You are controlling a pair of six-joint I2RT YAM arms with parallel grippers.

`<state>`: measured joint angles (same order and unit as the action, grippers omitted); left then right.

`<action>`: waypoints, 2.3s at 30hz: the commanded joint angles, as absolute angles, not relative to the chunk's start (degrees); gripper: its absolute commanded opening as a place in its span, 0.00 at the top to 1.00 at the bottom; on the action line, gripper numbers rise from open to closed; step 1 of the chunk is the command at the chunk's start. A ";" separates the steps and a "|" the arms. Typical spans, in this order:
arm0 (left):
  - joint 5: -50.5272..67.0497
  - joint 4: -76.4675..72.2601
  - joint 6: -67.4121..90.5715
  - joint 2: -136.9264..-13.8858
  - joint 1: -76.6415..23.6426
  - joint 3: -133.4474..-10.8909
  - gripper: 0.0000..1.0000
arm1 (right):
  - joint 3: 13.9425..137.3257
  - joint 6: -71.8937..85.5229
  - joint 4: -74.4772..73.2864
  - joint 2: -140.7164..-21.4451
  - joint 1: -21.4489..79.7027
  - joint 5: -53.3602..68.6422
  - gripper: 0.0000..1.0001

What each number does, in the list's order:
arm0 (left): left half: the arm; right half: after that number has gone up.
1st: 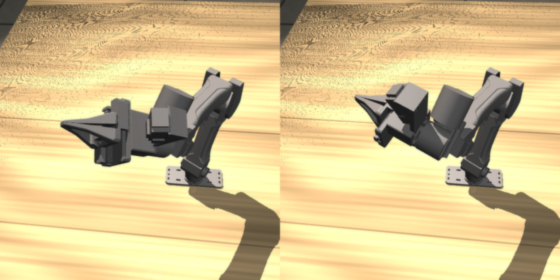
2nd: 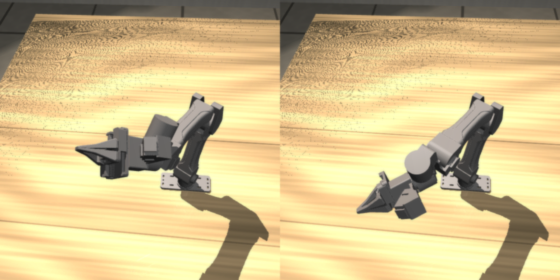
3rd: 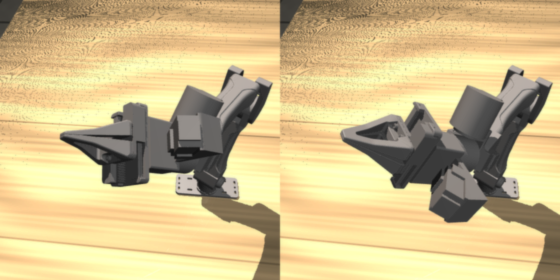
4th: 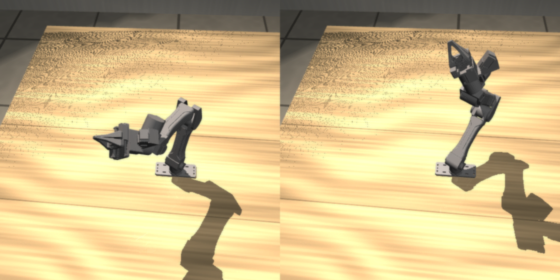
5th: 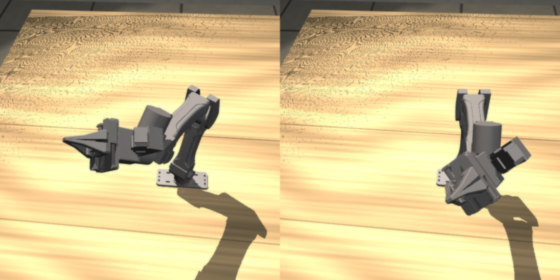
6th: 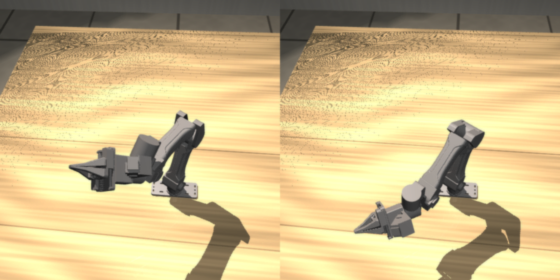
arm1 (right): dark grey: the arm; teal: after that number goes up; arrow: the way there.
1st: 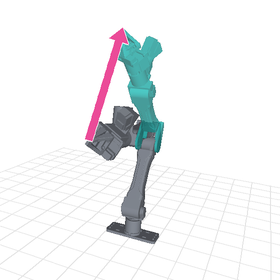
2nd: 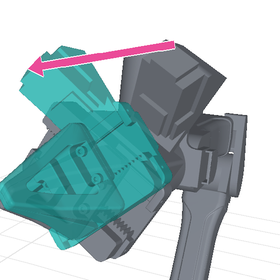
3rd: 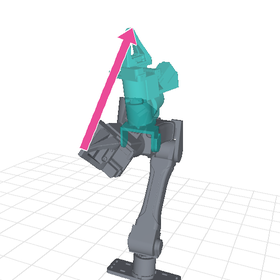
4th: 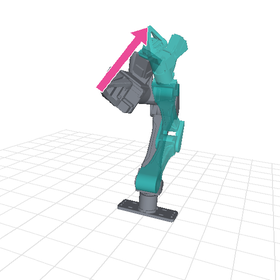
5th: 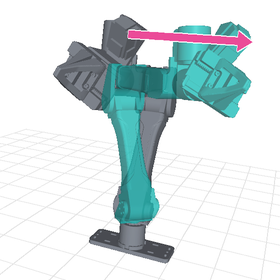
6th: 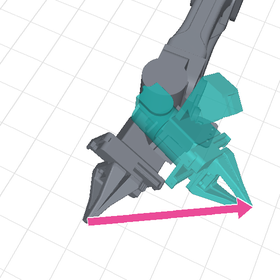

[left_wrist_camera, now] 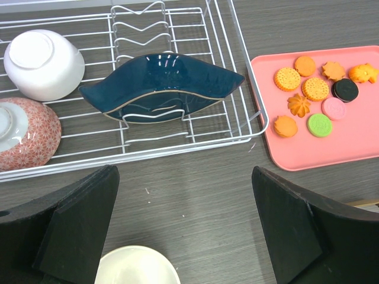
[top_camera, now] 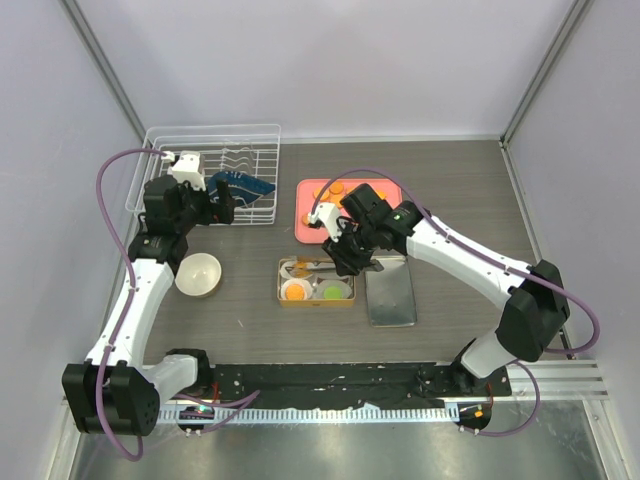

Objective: Pack the cookies

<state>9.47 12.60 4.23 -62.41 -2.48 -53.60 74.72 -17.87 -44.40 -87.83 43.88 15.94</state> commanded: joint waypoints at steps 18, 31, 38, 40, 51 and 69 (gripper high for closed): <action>9.49 9.84 3.87 -62.49 -2.20 -54.05 0.00 | 76.20 -18.46 -42.28 -86.66 44.82 15.29 0.53; 9.40 9.76 3.78 -62.32 -2.20 -53.96 0.01 | 78.39 -18.63 -43.33 -83.50 44.82 14.24 0.52; 9.32 9.84 3.87 -62.23 -2.20 -54.05 0.00 | 81.03 -18.72 -42.89 -79.90 43.34 10.20 0.52; 9.49 9.93 3.87 -62.14 -2.20 -54.05 0.00 | 82.00 -18.28 -42.63 -79.72 41.32 9.06 0.52; 9.84 9.76 3.87 -62.40 -2.11 -54.05 0.00 | 82.27 -16.96 -39.03 -85.50 26.03 8.88 0.49; 9.49 10.02 3.78 -62.75 -2.11 -54.23 0.00 | 81.03 -19.69 -32.96 -95.27 13.98 11.68 0.48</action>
